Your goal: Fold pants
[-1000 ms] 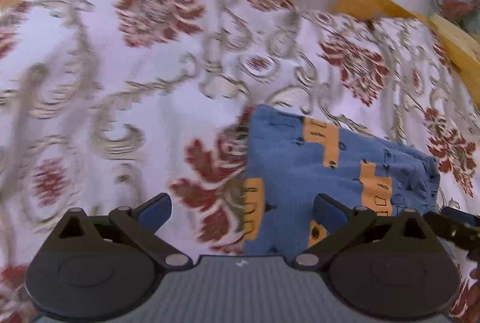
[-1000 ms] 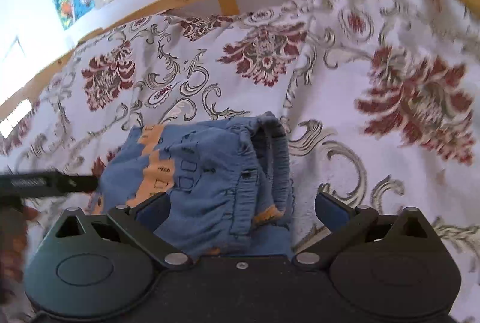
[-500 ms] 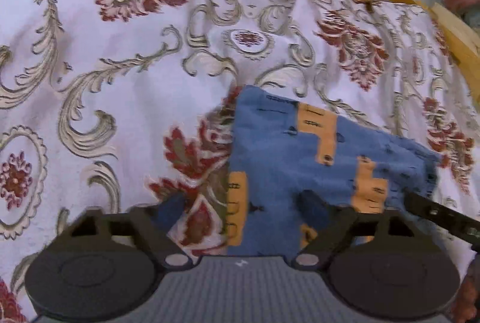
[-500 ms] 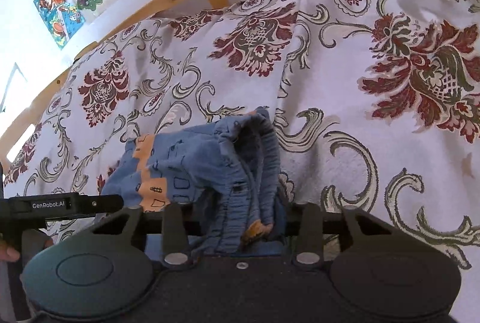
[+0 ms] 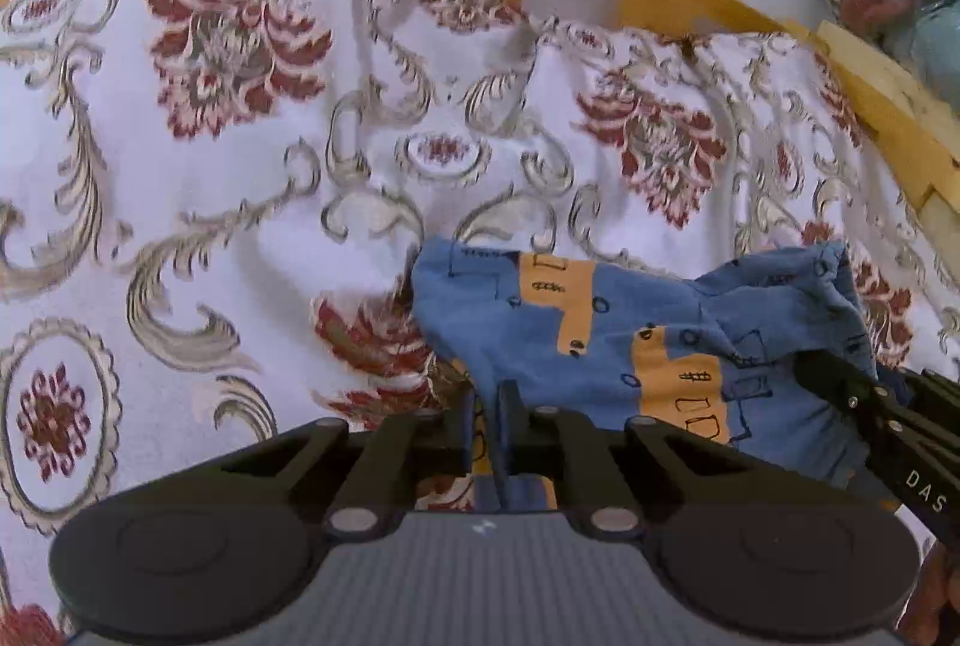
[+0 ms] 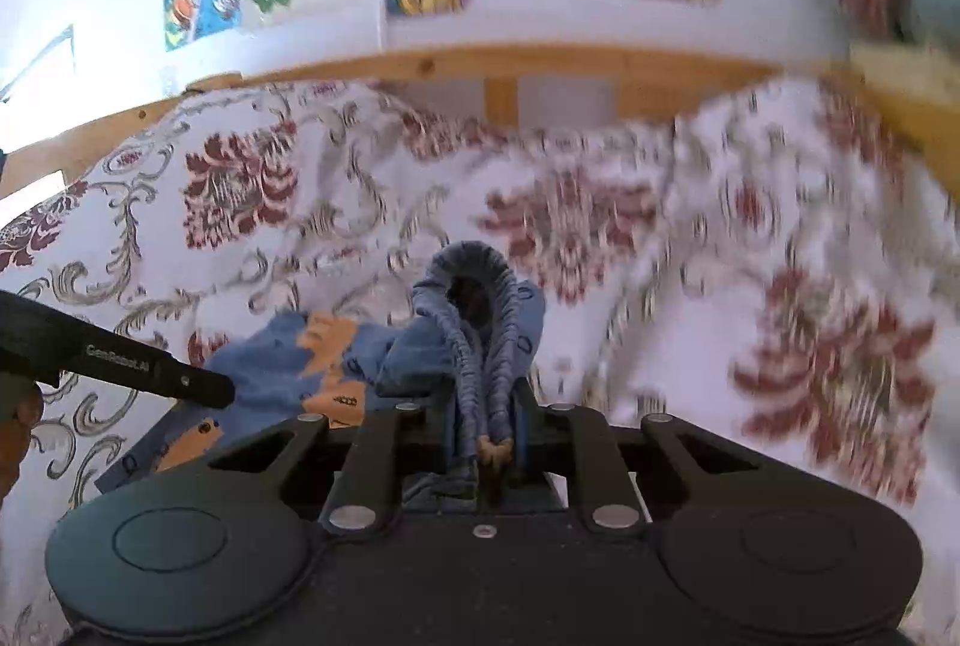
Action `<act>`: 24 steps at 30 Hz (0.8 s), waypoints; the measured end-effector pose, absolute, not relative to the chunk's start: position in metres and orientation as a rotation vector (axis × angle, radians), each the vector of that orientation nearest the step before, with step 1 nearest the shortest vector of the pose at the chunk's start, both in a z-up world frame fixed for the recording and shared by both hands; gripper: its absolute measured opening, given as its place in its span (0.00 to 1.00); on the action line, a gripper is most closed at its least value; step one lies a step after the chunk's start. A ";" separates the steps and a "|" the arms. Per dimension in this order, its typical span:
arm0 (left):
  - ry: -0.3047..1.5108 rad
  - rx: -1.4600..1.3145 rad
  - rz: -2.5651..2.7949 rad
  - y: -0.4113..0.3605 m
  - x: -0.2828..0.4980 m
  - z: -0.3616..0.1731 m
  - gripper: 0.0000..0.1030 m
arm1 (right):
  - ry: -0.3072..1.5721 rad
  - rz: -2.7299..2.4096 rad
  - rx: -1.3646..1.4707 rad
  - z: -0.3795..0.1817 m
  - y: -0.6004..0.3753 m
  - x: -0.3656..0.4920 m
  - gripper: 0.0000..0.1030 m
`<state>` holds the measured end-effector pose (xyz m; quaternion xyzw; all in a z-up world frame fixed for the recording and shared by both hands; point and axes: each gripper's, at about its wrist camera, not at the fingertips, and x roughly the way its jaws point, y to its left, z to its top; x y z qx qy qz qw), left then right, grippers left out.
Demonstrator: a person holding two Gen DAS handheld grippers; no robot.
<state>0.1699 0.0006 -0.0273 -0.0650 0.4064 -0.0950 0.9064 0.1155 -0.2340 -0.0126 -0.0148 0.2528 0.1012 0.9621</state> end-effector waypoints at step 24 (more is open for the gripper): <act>0.751 0.015 -0.113 -0.011 0.200 -0.060 0.64 | 0.564 -0.002 0.045 -0.047 -0.265 0.173 0.68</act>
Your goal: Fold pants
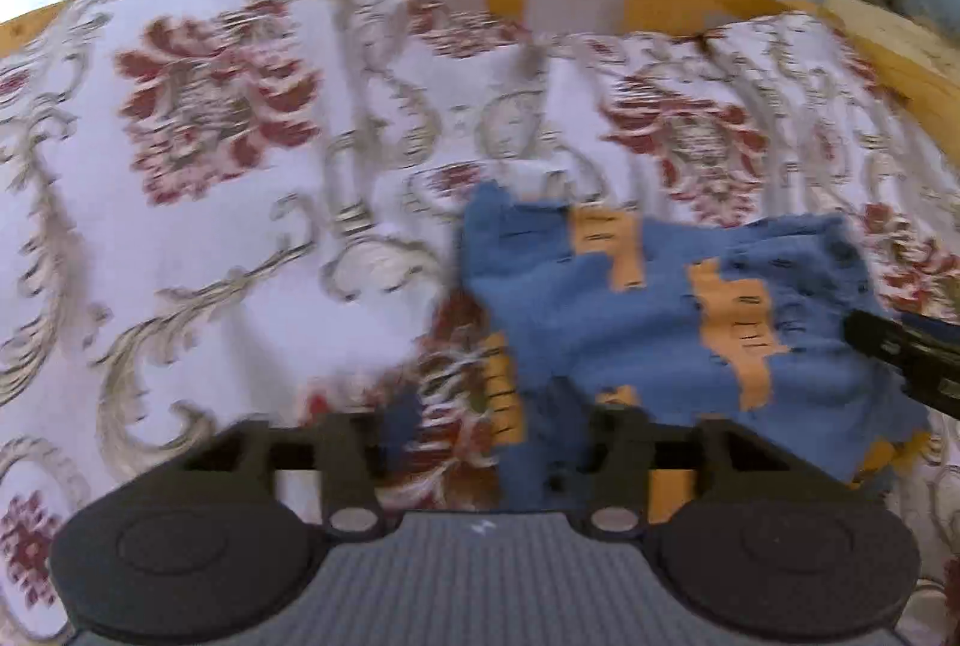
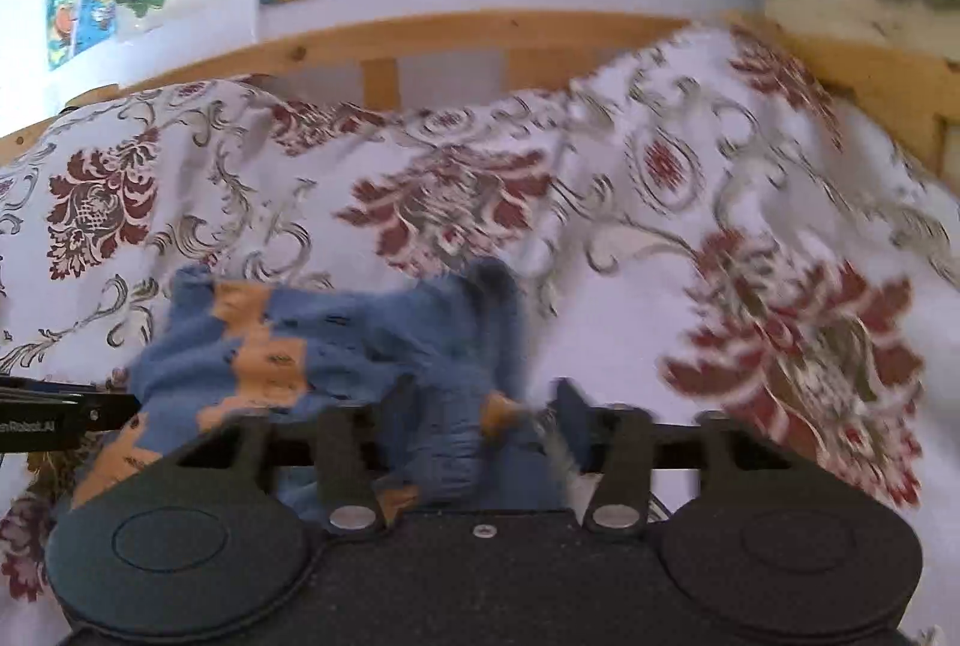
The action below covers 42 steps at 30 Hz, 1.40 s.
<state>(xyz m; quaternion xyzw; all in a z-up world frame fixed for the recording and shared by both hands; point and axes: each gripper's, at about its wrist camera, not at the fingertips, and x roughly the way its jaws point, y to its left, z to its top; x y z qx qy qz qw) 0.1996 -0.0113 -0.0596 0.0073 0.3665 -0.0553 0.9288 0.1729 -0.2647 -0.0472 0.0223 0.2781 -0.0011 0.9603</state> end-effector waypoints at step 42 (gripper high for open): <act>0.768 0.000 -0.075 0.010 0.011 0.007 1.00 | 0.504 0.085 0.060 0.018 -0.223 -0.034 0.99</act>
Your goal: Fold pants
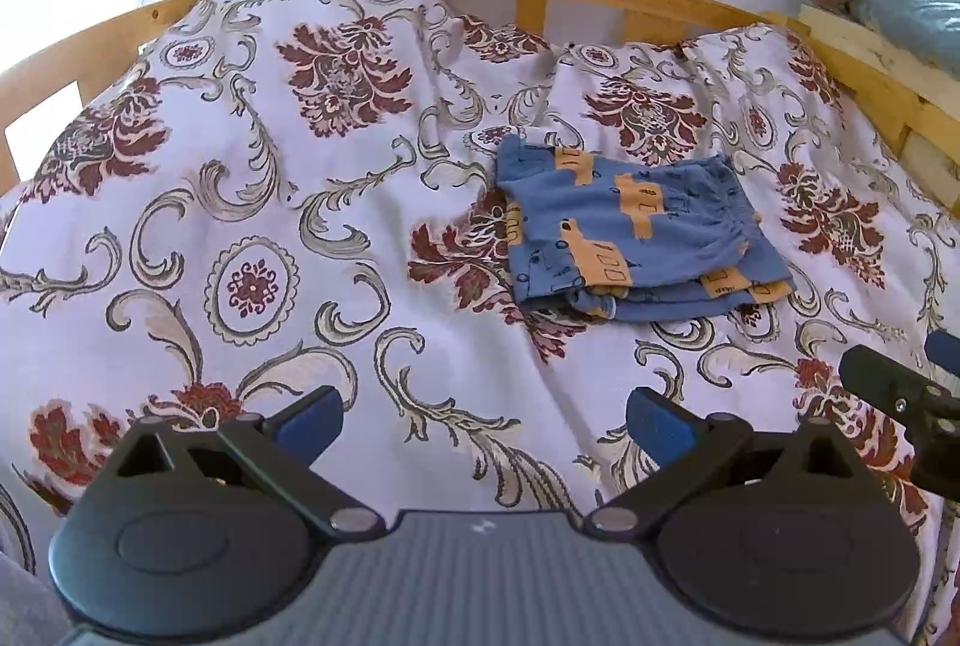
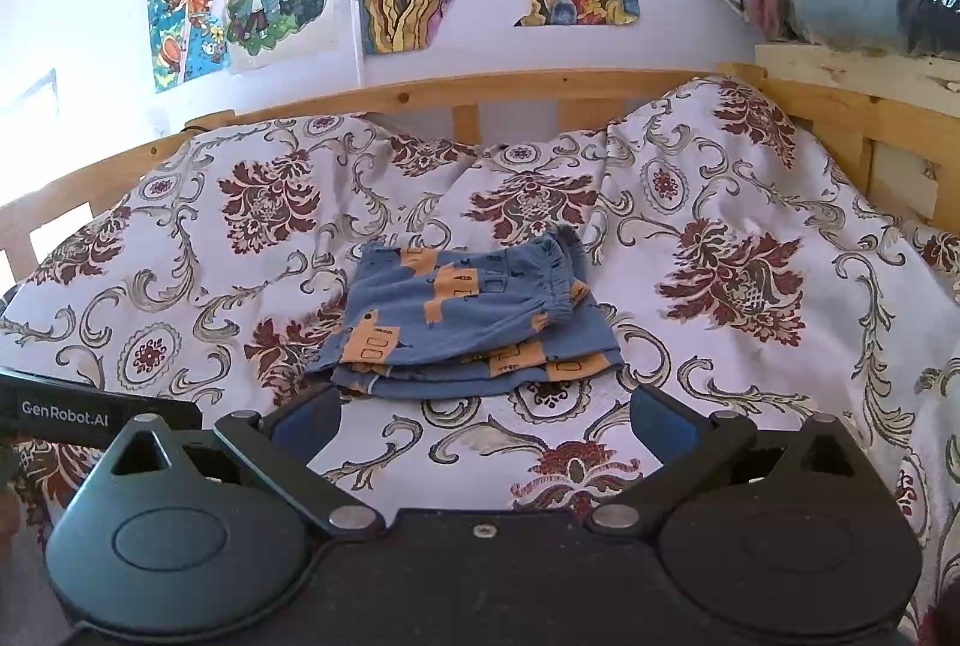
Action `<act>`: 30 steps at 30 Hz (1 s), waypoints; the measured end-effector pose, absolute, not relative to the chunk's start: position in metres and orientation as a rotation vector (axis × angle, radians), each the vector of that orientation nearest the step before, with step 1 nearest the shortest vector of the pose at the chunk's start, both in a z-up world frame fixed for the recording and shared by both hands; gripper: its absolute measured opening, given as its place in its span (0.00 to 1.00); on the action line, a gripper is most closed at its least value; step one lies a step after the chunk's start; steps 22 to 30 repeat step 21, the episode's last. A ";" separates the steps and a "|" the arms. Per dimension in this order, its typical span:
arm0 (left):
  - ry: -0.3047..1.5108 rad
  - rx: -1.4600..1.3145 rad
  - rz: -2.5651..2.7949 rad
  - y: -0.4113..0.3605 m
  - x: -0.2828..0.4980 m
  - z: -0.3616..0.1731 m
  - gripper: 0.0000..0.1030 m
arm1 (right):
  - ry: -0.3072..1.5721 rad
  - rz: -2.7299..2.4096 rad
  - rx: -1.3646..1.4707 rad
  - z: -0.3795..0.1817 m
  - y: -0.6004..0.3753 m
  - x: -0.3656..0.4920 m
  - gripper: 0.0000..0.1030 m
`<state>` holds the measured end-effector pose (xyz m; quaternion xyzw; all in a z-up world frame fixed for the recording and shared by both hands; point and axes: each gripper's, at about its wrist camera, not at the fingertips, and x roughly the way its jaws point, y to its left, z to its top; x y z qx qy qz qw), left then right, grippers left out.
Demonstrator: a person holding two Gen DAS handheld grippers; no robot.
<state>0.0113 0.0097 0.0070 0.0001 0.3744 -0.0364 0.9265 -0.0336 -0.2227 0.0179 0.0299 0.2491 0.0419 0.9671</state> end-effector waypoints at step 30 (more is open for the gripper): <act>0.778 0.041 -0.076 0.007 0.013 0.002 1.00 | 0.522 0.108 0.027 0.013 -0.216 -0.030 0.99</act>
